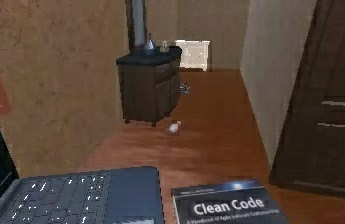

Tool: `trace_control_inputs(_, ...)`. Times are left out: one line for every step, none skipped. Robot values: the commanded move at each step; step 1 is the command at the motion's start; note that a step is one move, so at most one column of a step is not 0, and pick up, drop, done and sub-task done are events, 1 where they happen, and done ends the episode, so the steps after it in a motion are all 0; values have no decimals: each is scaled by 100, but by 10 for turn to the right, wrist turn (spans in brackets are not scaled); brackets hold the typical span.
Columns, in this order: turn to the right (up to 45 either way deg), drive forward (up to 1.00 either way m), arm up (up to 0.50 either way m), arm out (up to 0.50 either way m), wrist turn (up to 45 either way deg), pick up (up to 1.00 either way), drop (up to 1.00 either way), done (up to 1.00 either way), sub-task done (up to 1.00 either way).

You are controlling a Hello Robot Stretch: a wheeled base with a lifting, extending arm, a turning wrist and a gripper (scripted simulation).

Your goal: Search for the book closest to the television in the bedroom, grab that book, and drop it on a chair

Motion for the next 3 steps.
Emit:
trace_control_inputs(0,15,0,0,0,0,0,0,0)
trace_control_inputs(450,0,0,0,0,0,0,0,0)
trace_control_inputs(90,0,0,0,0,0,0,0,0)
